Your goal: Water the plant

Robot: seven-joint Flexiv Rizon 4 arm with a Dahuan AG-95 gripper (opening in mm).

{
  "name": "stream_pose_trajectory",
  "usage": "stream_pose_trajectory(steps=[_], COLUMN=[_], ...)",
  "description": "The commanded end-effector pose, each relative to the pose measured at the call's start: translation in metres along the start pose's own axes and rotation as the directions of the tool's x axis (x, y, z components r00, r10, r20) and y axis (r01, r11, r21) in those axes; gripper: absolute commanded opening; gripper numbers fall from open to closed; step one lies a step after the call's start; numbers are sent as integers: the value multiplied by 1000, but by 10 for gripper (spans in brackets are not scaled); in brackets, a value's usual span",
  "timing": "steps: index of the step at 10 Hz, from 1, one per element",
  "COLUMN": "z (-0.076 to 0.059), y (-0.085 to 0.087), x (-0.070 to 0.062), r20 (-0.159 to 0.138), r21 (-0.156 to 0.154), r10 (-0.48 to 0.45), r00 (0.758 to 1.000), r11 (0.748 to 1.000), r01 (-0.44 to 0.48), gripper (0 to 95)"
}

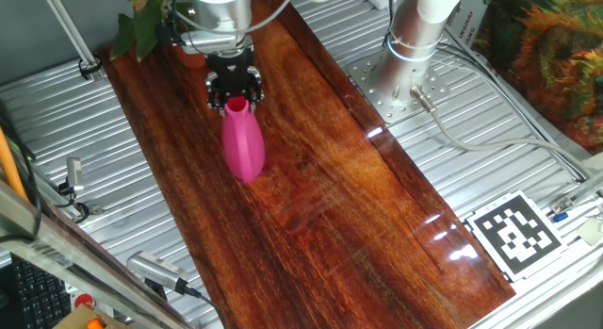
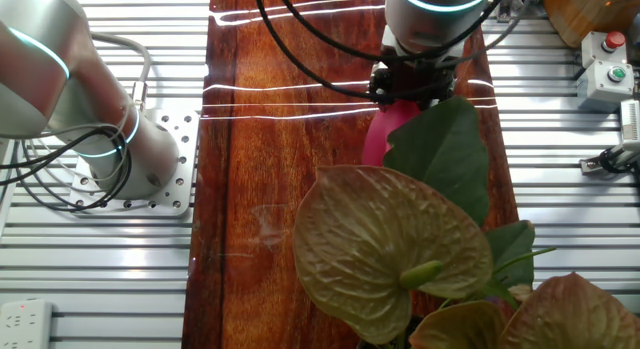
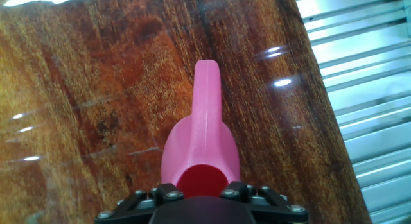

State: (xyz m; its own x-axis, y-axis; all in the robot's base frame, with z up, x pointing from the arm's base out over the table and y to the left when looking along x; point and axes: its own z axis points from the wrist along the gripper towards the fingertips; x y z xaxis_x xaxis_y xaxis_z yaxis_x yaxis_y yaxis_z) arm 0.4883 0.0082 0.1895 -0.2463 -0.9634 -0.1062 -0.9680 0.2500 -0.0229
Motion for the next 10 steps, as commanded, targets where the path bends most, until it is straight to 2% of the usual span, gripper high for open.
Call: stream_pose_trajectory(steps=[1, 2, 4, 5, 6, 8, 10], z=[1, 1, 1, -1, -2, -1, -11], y=[-2, -2, -2, -3, -3, -3, -6], x=[0, 0, 0, 0, 1, 0, 2], r20=[8, 5, -3, -1, 26, 40, 3], r21=[20, 34, 20, -27, -22, -12, -5], r10=[-13, -15, -19, -1, 4, 3, -15], r00=[1000, 1000, 1000, 1000, 1000, 999, 1000], r11=[1000, 999, 1000, 1000, 1000, 1000, 1000], r01=[13, 15, 19, 1, -4, -2, 15], gripper=[0, 0, 0, 0, 0, 0, 0])
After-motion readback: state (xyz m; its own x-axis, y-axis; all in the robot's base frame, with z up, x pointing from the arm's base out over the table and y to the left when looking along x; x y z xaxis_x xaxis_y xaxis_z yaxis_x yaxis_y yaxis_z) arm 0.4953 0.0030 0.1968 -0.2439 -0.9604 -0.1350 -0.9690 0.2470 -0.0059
